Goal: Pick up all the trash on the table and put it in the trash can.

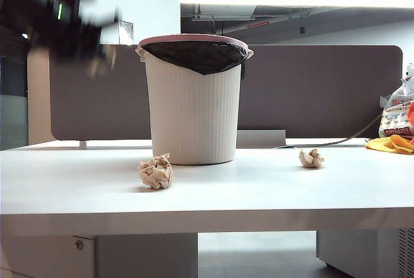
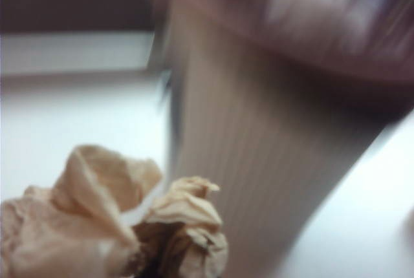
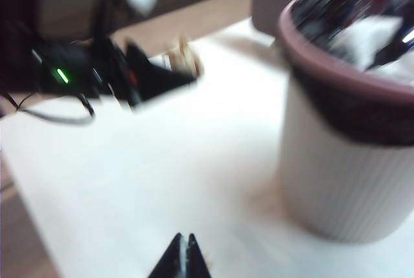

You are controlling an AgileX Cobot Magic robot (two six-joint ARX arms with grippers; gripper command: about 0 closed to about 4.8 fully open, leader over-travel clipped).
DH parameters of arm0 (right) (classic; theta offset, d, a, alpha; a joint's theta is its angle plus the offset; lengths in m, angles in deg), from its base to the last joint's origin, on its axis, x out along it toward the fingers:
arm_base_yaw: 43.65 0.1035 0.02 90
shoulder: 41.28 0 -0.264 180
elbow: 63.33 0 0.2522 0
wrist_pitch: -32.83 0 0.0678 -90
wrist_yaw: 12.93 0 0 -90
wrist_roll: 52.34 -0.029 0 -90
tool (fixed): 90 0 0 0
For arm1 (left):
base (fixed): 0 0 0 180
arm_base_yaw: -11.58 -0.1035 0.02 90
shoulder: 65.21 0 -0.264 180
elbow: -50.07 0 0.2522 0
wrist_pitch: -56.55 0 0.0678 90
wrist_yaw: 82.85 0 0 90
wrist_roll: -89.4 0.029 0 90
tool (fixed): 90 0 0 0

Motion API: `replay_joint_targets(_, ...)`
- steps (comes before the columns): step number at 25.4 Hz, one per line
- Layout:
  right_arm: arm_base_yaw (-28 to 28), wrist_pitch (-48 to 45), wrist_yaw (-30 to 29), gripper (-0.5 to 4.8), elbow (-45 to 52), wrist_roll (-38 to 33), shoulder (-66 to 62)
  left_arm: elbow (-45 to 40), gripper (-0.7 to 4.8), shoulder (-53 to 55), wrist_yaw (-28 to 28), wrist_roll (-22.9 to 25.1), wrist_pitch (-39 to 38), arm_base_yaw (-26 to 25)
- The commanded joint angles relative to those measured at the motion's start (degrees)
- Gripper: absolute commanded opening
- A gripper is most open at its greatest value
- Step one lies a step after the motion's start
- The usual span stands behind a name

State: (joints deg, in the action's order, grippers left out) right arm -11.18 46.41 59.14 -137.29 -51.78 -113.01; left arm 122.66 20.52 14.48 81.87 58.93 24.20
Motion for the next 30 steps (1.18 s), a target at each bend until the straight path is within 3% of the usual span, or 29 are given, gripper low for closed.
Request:
replay_joint_targets(1, -1.5, -3.4, -0.3, -0.07, -0.3, -0.1, 2.2, 10.1, -0.06, 0.7, 5.6, -0.5, -1.2, 0.3)
replay_joint_targets(6, -2.8, 6.7, 0.8, -0.07, -7.5, 0.3, 2.4, 28.4, -0.06, 7.0, 6.3, -0.4, -9.5, 2.3)
replay_joint_targets(9, -3.0, 10.6, 4.5, -0.07, -16.5, 3.0, 1.1, 41.4, -0.06, 15.3, 8.4, 0.6, -20.1, 3.6)
replay_joint_targets(13, -4.3, 11.1, 3.8, -0.07, -22.9, 3.6, 1.0, 43.2, -0.06, 20.5, 7.6, 2.6, -20.3, 4.0)
replay_joint_targets(18, -4.3, 13.6, 3.8, -0.07, -23.1, 4.2, 0.7, 43.2, -0.04, 24.0, 6.6, 3.0, -21.1, 5.1)
replay_joint_targets(19, -4.3, 14.6, 3.6, -0.07, -23.1, 4.2, 0.6, 43.2, 0.44, 24.0, 6.9, 3.0, -21.1, 5.2)
replay_joint_targets(20, -4.3, 15.0, 3.6, -0.06, -23.1, 4.2, 0.5, 43.2, 2.01, 24.0, 7.0, 3.1, -20.7, 5.2)
replay_joint_targets(21, -4.3, 15.1, 3.6, -0.07, -23.1, 4.2, 0.4, 43.2, 4.62, 24.0, 7.0, 3.1, -19.8, 5.2)
replay_joint_targets(26, -4.3, 15.0, 2.8, -0.07, -23.1, 4.1, 0.4, 43.3, 4.79, 23.7, 7.4, 3.0, -19.4, 5.2)
replay_joint_targets(27, -4.3, 15.0, 2.5, -0.07, -23.1, 4.1, 0.4, 43.4, 4.79, 23.3, 10.6, 3.4, -20.0, 5.2)
replay_joint_targets(28, -4.3, 15.0, 2.6, -0.07, -23.1, 4.0, 0.4, 44.7, 4.79, 23.1, 14.2, 6.2, -22.0, 5.7)
replay_joint_targets(29, -4.3, 15.0, 2.6, -0.07, -23.1, 4.0, 0.4, 46.6, 4.79, 23.1, 14.5, 10.6, -24.8, 6.6)
replay_joint_targets(30, -4.3, 15.0, 2.6, -0.07, -23.1, 4.0, 0.4, 48.5, 4.79, 23.1, 14.0, 19.1, -26.7, 8.0)
